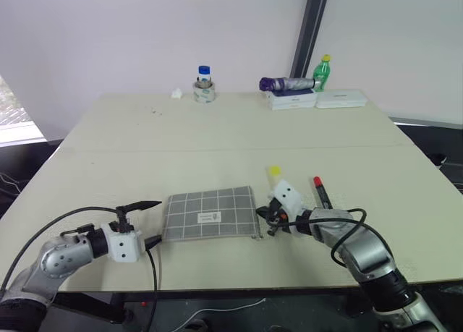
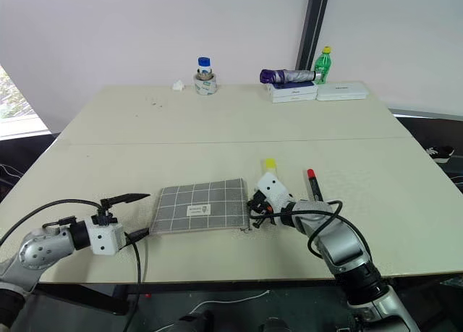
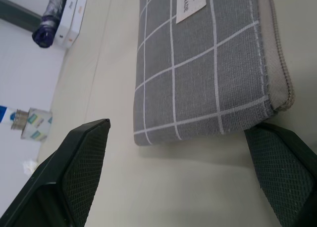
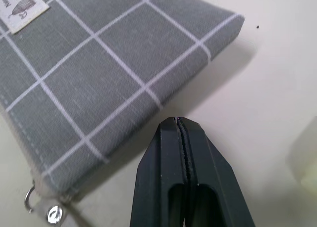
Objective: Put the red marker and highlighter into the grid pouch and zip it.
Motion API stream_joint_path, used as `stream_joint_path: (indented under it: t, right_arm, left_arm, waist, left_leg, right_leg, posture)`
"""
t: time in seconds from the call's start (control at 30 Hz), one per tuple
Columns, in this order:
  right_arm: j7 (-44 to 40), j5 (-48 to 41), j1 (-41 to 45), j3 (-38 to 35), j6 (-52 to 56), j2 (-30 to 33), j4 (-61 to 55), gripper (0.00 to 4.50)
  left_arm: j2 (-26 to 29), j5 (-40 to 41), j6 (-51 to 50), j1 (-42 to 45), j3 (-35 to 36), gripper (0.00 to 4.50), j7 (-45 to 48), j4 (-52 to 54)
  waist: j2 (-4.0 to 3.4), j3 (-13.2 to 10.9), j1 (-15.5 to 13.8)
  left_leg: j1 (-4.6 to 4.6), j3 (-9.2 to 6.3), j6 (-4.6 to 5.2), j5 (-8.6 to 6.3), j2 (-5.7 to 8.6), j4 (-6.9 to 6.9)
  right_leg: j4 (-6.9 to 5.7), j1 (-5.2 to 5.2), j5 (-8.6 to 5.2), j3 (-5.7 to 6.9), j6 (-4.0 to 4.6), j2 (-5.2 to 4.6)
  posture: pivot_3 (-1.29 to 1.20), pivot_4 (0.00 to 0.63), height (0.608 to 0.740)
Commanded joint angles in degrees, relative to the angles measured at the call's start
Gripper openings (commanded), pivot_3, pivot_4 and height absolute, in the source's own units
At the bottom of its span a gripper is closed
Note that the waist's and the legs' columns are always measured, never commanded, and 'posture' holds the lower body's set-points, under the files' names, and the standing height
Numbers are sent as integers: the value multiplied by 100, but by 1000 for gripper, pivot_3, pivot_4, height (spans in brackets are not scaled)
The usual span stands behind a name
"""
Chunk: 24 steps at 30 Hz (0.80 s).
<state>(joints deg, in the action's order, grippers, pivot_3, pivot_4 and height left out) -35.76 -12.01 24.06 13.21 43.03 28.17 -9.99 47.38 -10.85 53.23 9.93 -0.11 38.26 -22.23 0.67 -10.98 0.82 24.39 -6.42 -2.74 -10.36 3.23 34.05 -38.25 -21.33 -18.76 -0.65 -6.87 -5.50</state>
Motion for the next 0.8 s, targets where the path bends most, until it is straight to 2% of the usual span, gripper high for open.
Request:
stream_joint_path:
  t: [0.03,0.57,0.67,0.8]
  right_arm:
    - [23,59,160,31,-7,-77,-94,15]
    - [-71,317,466,240,-227,-285,277,15]
    - [-104,354,495,244,-287,-290,350,0]
    - [-133,383,518,237,-334,-308,406,0]
  left_arm:
    - [39,-140,168,59,-282,4500,13,-140]
    - [-76,114,382,405,-725,4500,103,-352]
    - [-67,261,440,404,-772,3685,146,-360]
    - [-48,365,549,408,-804,1654,135,-366]
  waist:
    - [-1,1,-1]
    - [-5,5,12]
    - [-5,5,22]
    - [-5,5,30]
  left_leg:
    - [0,0,0,0,0,0]
    - [-3,0,1,1,2,9]
    - [-3,0,1,1,2,9]
    - [-3,0,1,1,2,9]
  right_leg:
    - [0,1,1,0,-1,0]
    - [-17,0,2,-1,-3,2]
    - [-18,-1,2,-2,-3,2]
    - [-21,-2,2,-2,-3,4]
  posture:
    - [0,150,740]
    - [0,150,740]
    - [0,150,740]
    - [0,150,740]
